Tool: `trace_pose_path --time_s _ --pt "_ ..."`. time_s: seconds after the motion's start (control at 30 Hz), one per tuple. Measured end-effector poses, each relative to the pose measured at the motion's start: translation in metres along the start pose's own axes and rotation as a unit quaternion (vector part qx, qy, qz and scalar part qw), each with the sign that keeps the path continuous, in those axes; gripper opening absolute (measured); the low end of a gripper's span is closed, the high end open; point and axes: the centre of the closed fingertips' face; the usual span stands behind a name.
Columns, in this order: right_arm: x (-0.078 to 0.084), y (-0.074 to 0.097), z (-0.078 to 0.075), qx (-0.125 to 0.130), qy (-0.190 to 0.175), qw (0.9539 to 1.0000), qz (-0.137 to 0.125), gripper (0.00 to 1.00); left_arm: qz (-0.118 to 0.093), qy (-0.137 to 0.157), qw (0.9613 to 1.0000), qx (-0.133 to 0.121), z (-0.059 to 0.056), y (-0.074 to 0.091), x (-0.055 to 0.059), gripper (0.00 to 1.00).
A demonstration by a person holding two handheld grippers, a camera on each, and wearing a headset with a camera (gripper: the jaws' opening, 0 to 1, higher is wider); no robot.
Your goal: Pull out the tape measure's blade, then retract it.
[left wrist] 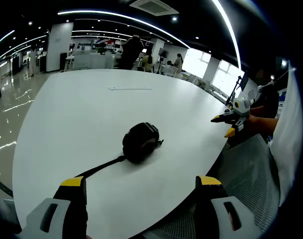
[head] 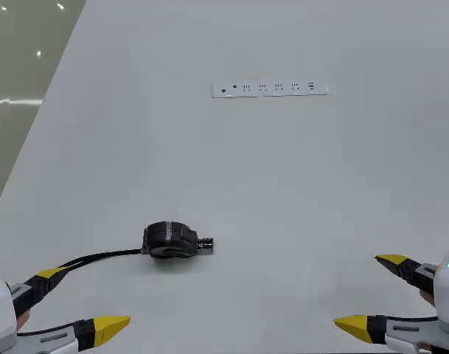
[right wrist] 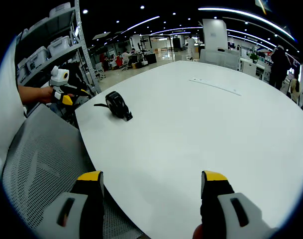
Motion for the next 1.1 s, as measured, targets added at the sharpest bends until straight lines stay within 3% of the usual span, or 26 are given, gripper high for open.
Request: trace_pose_path --time_s 0.73,1.1 --pt "-0.002 -0.002 0.003 -0.008 0.002 1.0000 0.000 0.81 0.007 0.000 1.0000 0.005 0.000 -0.001 0.004 0.87" --pt "-0.013 -0.020 0.013 -0.037 0.022 0.9990 -0.015 0.78 0.015 -0.028 0.9993 0.020 0.002 -0.012 -0.001 0.86"
Point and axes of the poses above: the centre of the closed fingertips' face, and the gripper's own axes: y roughly backward along the fingers, z roughly to its left, x roughly out of its underside, and after that the axes turned 6 degrees about -y, right-handed
